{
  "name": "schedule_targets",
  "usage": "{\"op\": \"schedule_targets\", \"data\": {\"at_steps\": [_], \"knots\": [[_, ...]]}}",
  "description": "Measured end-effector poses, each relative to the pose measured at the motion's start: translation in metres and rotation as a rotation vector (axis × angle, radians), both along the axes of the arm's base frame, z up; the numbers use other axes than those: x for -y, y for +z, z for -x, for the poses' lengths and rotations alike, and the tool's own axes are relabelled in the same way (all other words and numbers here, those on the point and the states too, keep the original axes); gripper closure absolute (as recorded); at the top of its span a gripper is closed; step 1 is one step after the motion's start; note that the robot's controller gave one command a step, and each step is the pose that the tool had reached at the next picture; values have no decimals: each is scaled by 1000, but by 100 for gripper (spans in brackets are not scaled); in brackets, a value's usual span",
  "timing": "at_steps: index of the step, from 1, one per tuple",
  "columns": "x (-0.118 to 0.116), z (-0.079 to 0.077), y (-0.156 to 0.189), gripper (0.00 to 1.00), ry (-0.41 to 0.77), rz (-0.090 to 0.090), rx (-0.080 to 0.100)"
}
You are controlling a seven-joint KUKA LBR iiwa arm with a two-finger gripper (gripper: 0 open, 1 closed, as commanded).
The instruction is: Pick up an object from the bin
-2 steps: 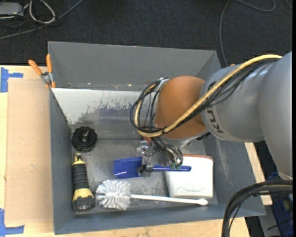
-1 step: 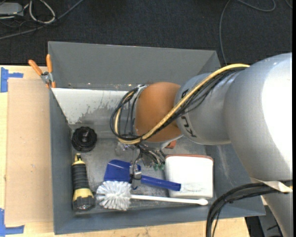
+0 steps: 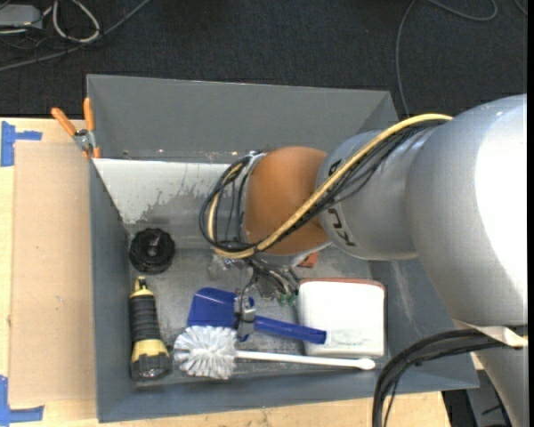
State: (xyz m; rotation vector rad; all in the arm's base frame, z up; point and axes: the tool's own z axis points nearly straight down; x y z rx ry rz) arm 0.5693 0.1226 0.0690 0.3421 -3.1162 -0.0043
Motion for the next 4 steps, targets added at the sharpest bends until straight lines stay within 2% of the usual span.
{"op": "schedule_targets", "data": {"at_steps": [1,2,3,4], "knots": [[6,15,19,0,103,-1,-4],[-6,46,6,0,371,-3,12],[-14,78,11,0,262,-2,65],[-1,64,6,0,450,0,54]]}}
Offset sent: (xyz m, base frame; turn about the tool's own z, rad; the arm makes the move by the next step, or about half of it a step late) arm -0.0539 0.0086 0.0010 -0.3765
